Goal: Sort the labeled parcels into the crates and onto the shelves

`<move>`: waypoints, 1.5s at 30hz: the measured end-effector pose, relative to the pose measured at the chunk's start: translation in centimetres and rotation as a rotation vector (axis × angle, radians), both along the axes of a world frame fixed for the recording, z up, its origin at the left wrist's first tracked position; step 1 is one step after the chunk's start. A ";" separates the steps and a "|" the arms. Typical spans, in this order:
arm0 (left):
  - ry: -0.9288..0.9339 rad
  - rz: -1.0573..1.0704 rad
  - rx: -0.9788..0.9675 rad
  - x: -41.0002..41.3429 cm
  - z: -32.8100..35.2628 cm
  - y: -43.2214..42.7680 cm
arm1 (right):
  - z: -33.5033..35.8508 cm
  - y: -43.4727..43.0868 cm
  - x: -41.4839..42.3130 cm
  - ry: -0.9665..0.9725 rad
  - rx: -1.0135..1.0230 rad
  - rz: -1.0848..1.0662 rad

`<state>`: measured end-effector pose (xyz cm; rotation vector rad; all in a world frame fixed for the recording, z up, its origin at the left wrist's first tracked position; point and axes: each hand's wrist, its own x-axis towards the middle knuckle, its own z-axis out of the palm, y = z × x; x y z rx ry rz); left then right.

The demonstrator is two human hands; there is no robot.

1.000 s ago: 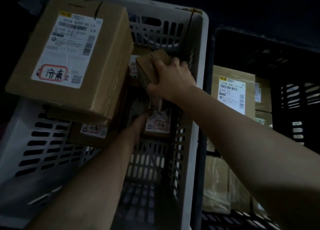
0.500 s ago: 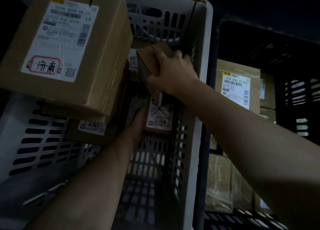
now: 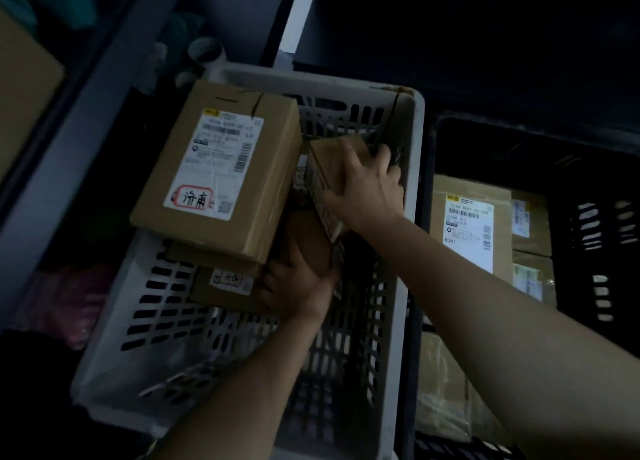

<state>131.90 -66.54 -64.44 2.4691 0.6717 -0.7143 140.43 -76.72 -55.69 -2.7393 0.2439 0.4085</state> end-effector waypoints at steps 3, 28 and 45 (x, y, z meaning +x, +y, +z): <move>-0.079 -0.057 0.088 -1.4 0.8 -0.3 | 0.6 0.6 -0.4 -0.013 -0.105 0.019; -0.091 0.087 -0.095 0.0 -0.3 -1.5 | 1.1 3.1 -2.4 0.106 -0.313 0.030; -0.323 0.032 0.054 -2.4 1.7 -0.9 | 2.0 2.6 -2.9 0.211 -0.267 -0.047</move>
